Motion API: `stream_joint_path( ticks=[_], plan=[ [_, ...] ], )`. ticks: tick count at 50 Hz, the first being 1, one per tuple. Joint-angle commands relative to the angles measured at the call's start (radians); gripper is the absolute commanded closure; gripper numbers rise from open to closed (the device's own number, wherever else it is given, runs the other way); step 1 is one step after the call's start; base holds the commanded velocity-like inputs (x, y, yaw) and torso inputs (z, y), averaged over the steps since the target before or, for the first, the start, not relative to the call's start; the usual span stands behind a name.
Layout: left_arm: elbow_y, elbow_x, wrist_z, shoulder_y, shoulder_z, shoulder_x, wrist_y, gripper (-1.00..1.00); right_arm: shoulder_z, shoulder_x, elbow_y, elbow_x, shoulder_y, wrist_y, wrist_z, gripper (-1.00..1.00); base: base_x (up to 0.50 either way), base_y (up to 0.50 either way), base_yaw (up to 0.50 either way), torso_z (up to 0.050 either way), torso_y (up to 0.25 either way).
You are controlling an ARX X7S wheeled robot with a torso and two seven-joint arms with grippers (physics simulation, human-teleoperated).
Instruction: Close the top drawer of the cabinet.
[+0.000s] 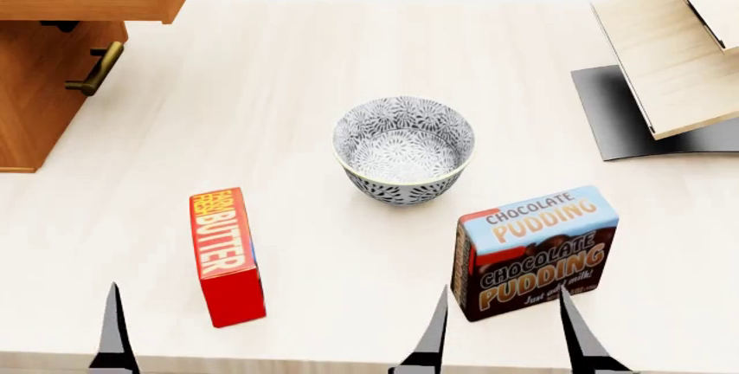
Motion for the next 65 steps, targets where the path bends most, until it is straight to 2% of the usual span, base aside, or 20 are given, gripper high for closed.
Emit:
stream_joint_path(
  ticks=[1,6,30,65],
  plan=[
    [0.375,-0.055,-0.017,0.001,-0.032,-0.030,-0.179,-1.00,-0.047,0.027,-0.400,-0.032,0.039,0.250,0.011,-1.00,0.00,0.00,0.00,0.000,0.000],
    [0.449,-0.065,-0.026,-0.008,-0.030,-0.037,-0.232,-1.00,-0.065,0.031,-0.456,-0.033,0.055,0.295,0.011,-1.00,0.00,0.00,0.00,0.000,0.000],
    [0.446,-0.076,-0.047,-0.009,-0.022,-0.054,-0.222,-1.00,-0.035,0.027,-0.408,0.029,0.054,0.297,0.049,-1.00,0.00,0.00,0.00,0.000,0.000],
    [0.451,-0.107,-0.074,-0.009,-0.023,-0.079,-0.225,-1.00,-0.046,0.051,-0.414,0.094,0.052,0.305,0.075,-1.00,0.49,0.00,0.00,0.000,0.000]
  ],
)
